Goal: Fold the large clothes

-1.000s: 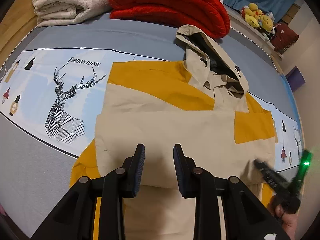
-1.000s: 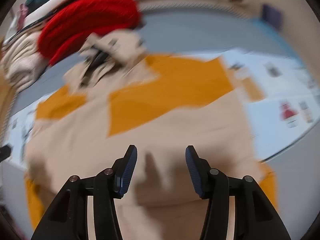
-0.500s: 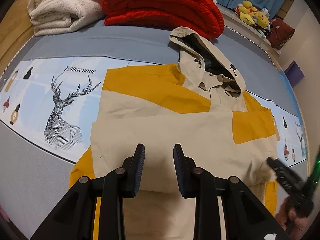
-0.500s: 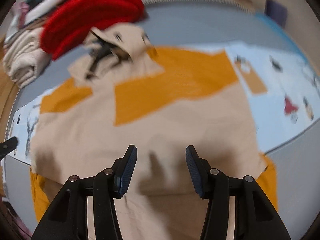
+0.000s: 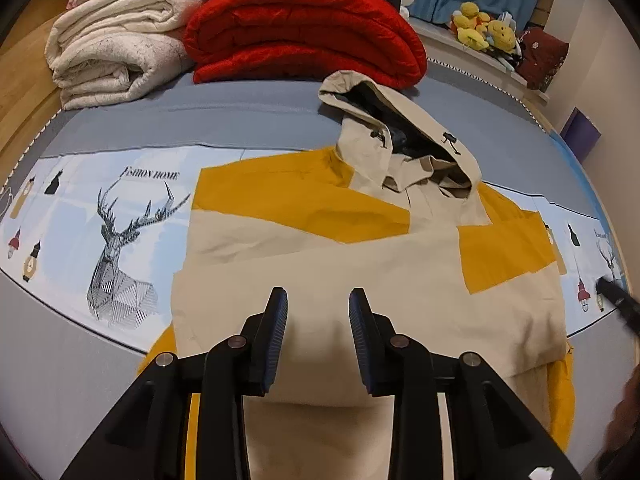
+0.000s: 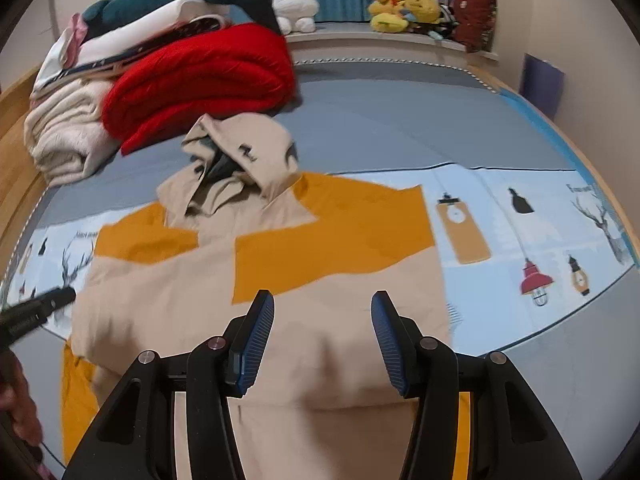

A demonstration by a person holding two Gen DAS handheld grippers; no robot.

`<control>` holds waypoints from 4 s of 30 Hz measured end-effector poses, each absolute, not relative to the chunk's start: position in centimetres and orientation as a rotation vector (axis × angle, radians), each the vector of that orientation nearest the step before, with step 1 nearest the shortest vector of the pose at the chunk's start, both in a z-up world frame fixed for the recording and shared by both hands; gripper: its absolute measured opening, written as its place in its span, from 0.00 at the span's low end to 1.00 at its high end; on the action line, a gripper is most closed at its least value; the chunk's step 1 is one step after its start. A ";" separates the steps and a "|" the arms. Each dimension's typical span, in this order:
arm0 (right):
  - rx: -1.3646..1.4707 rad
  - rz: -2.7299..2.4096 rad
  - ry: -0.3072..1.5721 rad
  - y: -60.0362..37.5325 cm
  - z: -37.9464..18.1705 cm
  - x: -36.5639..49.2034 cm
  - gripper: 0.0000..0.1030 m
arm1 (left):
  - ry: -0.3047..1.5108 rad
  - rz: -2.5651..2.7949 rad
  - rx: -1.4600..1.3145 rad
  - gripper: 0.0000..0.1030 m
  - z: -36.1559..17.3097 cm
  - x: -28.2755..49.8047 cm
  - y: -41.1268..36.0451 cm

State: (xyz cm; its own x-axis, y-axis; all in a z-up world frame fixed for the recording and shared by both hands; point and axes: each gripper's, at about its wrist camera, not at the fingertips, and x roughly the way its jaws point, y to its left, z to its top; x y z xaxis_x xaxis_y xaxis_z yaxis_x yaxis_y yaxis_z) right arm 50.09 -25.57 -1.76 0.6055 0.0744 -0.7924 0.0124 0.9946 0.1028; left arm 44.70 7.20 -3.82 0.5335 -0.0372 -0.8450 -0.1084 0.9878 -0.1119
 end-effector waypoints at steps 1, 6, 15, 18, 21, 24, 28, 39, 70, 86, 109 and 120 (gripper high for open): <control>0.111 0.032 0.911 -26.0 -1.3 50.1 0.50 | 0.998 0.042 -0.144 0.23 -4.0 44.7 7.3; 0.146 0.016 0.900 -28.2 0.3 50.5 0.30 | 0.967 0.013 -0.094 0.08 -4.3 44.5 7.2; 0.256 0.027 0.962 -32.0 0.4 51.3 0.12 | 0.931 -0.028 -0.045 0.08 -3.9 55.1 5.9; 0.263 0.033 0.965 -32.6 0.3 51.3 0.14 | 0.941 -0.025 -0.122 0.08 -4.4 61.3 6.4; 0.262 0.029 0.971 -33.0 -0.1 51.3 0.17 | 0.963 -0.007 -0.192 0.09 -5.4 67.3 7.3; 0.268 0.021 0.987 -33.2 -0.7 51.7 0.20 | 0.993 0.023 -0.227 0.14 -6.8 72.5 7.9; 0.255 0.010 0.994 -33.3 -1.5 52.4 0.21 | 1.016 0.056 -0.288 0.29 -8.7 77.0 8.9; 0.338 -0.036 1.030 -34.7 -3.4 53.4 0.21 | 1.081 0.038 -0.474 0.36 -13.1 84.0 10.3; 0.497 0.227 0.850 -31.1 2.4 50.9 0.46 | 1.004 -0.324 0.121 0.02 -1.1 38.6 -2.4; 0.431 0.429 1.016 -22.8 -1.9 51.3 0.48 | 1.062 -0.146 -0.406 0.41 -4.6 43.2 8.6; 0.519 0.540 1.036 -20.8 -3.5 53.5 0.48 | 1.107 -0.659 -0.283 0.00 -5.2 43.7 -3.2; 0.502 0.417 1.135 -20.9 -7.5 54.0 0.04 | 1.251 -0.633 -0.291 0.08 -7.4 44.0 -3.2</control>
